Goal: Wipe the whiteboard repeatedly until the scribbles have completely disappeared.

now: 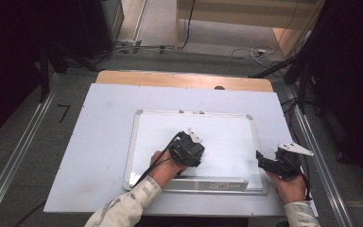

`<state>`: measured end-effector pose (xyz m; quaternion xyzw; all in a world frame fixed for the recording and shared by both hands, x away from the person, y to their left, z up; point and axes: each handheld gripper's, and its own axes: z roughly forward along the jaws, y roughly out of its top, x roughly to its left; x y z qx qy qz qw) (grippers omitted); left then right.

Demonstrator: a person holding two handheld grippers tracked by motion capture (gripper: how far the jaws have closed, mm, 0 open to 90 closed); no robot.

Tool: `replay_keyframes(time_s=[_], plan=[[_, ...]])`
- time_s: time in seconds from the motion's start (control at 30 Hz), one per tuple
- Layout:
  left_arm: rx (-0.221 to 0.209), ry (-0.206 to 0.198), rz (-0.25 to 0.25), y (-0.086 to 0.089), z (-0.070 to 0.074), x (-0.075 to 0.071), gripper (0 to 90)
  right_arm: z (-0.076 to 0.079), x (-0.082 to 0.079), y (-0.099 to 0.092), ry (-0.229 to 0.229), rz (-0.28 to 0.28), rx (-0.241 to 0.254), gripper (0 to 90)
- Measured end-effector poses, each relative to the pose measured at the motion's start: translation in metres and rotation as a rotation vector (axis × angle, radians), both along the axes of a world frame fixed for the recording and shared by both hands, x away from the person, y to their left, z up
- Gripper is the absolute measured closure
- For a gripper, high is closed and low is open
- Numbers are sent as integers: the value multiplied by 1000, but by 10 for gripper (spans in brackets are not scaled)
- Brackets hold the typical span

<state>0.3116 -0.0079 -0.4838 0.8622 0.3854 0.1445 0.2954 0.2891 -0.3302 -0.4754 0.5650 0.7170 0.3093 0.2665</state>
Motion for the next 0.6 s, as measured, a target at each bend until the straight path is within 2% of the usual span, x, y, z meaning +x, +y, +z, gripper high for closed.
replay_keyframes(time_s=[0.1,0.17,0.33,0.37,0.4,0.47,0.53,0.6], plan=[[-11,6,31,10,0,2,408,0,0,0,0,-1,0,147],[-35,23,63,18,1,5,408,0,1,0,1,0,1,147],[-60,9,105,28,2,6,409,0,1,0,4,0,1,147],[-88,-13,125,33,8,6,409,0,1,0,4,0,1,147],[-88,-13,125,33,8,6,409,0,1,0,2,3,1,147],[-129,-31,140,39,20,6,408,0,1,1,1,3,1,147],[-140,-42,148,44,29,5,408,0,1,0,1,3,1,147],[-142,-40,156,48,31,4,408,0,1,1,3,3,0,147]])
